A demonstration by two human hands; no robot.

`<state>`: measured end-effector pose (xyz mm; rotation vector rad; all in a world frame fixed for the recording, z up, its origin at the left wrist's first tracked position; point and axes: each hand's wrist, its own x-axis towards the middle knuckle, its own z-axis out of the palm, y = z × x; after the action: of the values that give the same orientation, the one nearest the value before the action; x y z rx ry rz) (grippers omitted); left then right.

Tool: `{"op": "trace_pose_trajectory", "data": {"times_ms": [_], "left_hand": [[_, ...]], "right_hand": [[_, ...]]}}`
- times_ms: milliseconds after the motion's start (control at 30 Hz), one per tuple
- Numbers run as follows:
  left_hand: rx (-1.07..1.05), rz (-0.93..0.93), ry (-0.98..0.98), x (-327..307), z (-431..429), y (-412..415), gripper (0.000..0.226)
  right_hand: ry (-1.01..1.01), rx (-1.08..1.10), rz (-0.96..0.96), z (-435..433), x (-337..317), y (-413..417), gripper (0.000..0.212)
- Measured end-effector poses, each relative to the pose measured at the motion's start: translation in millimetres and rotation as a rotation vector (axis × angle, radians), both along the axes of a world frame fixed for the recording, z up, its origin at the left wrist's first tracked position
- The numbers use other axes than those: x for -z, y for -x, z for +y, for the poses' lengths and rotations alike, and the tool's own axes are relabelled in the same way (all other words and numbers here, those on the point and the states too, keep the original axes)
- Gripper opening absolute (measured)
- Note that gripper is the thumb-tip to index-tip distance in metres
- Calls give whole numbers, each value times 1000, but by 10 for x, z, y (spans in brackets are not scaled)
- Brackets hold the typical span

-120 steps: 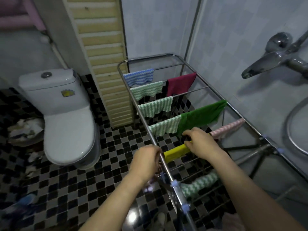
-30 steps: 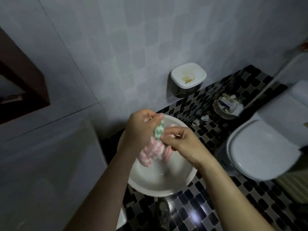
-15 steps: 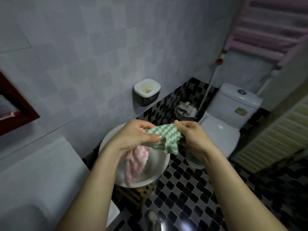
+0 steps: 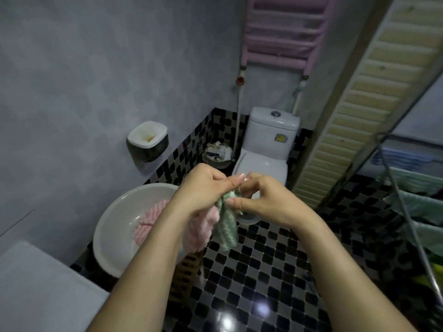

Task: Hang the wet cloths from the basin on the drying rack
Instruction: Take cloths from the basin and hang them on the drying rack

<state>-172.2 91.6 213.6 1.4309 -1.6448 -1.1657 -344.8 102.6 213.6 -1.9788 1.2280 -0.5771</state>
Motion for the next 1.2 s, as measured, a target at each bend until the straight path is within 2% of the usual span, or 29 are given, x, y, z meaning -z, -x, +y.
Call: {"op": "trace_pose_trajectory", "data": {"times_ms": [67,167,367,467,500,533,600,633,667,700,733,800,833,900,967,1033,1100,1200], "left_hand": [[96,-8,-34,-86,12,196,48],[155,12,-112,-153,9,219,38],[351,-16,-140,-122,113,699,33],[333,119,-143,-77,193,885,30],[331,107,-149,-63,204,941,31],[346,21,-143,-29,217,1010,28],[359,-436,-6,-11,286,1305,7],[281,-619,110,-28,339,1439,13],[181,-643,212,-59,414,1602,24],[151,-536,260,-117,499,1756,29],[192,-311,255,-163,612,1994,28],[353,73,138,-262,804,2318,20],[435,116,145,-294,868,2454,23],[525,43,239,-302,933,2741,35],[480,-5,276,-305,921,2900,26],[422,14,267,-283,881,3014,8],[410,79,219,-283,829,3084,7],[517,168,135,-331,718,3160,9]], "right_hand": [[-42,71,-67,86,-3,229,17],[-105,127,-155,155,-24,549,11],[-164,414,-572,457,-28,1236,23],[-189,423,-738,653,-29,1465,32],[-194,420,-776,714,-34,1521,32],[-191,428,-764,772,-27,1609,33],[-161,426,-635,917,-41,1896,35],[-156,407,-545,947,-55,1963,35],[-154,396,-485,980,-79,2018,35],[-148,401,-449,996,-105,2072,35],[-122,429,-430,1045,-134,2206,36],[-83,449,-405,1074,-187,2346,43],[-70,470,-400,1093,-193,2421,50],[-56,527,-430,1194,-185,2646,61],[-64,552,-510,1274,-134,2807,64],[-42,616,-555,1372,-99,2984,52],[-40,684,-529,1489,-114,3124,33],[-82,640,-314,1597,-143,3246,26]]}}
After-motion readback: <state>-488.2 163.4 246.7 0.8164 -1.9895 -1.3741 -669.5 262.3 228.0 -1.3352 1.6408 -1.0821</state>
